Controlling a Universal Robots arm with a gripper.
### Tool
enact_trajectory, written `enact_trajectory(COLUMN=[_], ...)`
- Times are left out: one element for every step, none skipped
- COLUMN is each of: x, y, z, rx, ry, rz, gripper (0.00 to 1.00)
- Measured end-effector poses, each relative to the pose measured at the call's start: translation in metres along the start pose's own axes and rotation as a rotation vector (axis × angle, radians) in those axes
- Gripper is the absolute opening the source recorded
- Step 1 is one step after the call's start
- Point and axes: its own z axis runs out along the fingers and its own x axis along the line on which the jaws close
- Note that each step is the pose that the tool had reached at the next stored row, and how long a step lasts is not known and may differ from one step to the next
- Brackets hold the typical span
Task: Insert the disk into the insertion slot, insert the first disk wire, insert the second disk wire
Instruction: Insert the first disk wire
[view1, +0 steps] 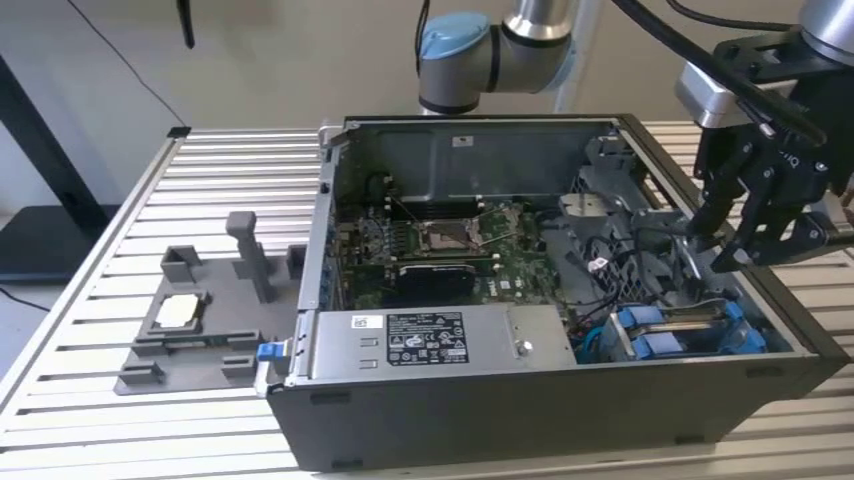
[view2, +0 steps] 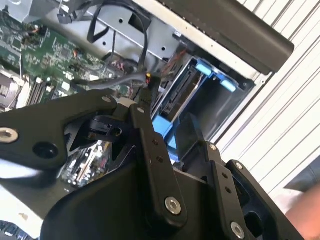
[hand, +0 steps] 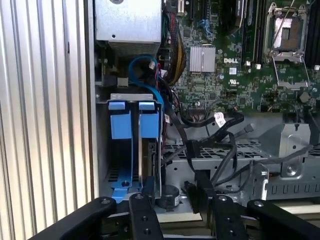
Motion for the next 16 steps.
enact_trajectory(x=[-0.0001,-0.0001,-0.0002,-0.0004,-0.0006,-0.0008,-0.001,-0.0012,-0.0014,-0.0015,-0.0016,-0.0016,-0.0015,-0.0016,-0.0017,-0.002], y=[-0.0003,-0.0005,-0.0005,-0.0006,-0.0006,-0.0005,-0.0004,-0.0003,-0.0003,-0.0003,-0.0003,-0.0003,-0.0004,-0.0003,-0.0003,-0.0003], z=[0.0,0.0,0.0002,0.0002,0.0004,0.0008,0.001,0.0013,0.0017,0.0019,0.002,0.0022,0.0024,0.0026,0.0028,0.003], rx=[0.0082,0.0175,0.0253,0.0291,0.03,0.0293,0.0279,0.0264,0.0251,0.025,0.026,0.0283,0.0312,0.034,0.0363,0.0384], ry=[-0.0023,-0.0042,-0.0053,-0.0058,-0.0065,-0.0077,-0.0088,-0.0101,-0.0116,-0.0129,-0.0142,-0.0155,-0.0169,-0.0179,-0.0188,-0.0198], rz=[-0.003,-0.006,-0.011,-0.016,-0.023,-0.032,-0.044,-0.056,-0.07,-0.082,-0.096,-0.108,-0.121,-0.131,-0.14,-0.15], gripper=[0.47,0.47,0.47,0.47,0.47,0.47,0.47,0.47,0.47,0.47,0.47,0.47,0.47,0.47,0.47,0.47])
